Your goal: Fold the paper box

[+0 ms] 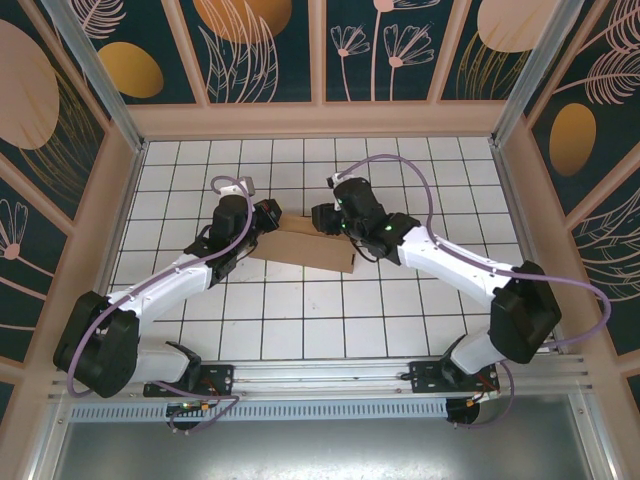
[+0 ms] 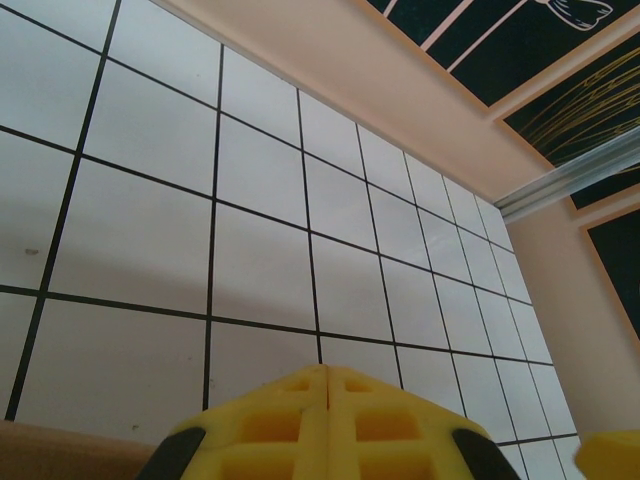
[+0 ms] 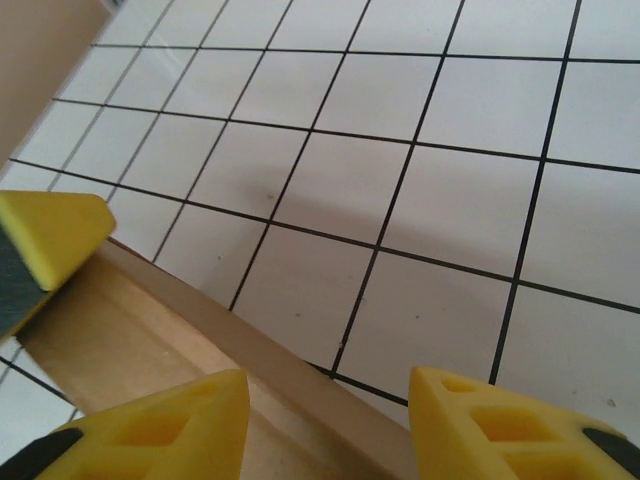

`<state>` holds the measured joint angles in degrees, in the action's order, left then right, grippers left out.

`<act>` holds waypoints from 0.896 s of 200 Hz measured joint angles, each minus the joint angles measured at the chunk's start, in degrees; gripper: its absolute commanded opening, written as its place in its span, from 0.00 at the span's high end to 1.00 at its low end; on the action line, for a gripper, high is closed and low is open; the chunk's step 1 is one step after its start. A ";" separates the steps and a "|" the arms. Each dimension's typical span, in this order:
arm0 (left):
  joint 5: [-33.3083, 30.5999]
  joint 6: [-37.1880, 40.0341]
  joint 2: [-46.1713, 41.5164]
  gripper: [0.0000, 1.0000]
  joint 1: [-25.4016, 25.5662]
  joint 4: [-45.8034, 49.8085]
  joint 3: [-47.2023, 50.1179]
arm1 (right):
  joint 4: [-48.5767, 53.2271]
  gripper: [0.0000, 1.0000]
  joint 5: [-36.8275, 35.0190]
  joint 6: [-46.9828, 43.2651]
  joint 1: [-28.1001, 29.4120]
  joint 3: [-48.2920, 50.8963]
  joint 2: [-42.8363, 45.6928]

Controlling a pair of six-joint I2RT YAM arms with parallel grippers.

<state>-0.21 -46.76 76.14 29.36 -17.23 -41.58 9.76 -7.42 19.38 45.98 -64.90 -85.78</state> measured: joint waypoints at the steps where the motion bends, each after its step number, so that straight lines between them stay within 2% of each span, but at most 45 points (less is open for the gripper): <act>1: 0.00 0.00 0.00 0.96 0.00 0.00 0.00 | 0.00 0.54 -0.11 -0.04 0.09 -0.09 -0.20; 68: 0.42 -0.02 0.09 0.95 0.00 -0.04 -0.02 | -0.13 0.56 -3.45 -2.21 2.64 -2.32 -2.49; 112: 1.20 0.00 0.28 0.93 0.00 0.63 -0.57 | -0.83 0.62 -6.95 -3.67 5.46 -0.94 -3.61; 135: 1.22 0.20 0.26 0.89 0.00 2.36 -1.51 | -2.40 0.63 -9.16 -4.15 5.97 0.11 -4.09; 159: 1.46 1.01 0.20 0.76 0.00 4.94 -3.10 | -4.22 0.63 -11.56 -4.72 6.82 1.14 -4.17; 179: 1.86 1.92 -0.48 0.72 -0.42 7.69 -4.28 | -5.35 0.64 -13.33 -5.27 7.45 1.79 -4.22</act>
<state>1.65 -44.84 75.66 28.95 -9.54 -45.87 4.40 -20.75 14.11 53.43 -63.11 -90.00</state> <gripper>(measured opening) 0.269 0.365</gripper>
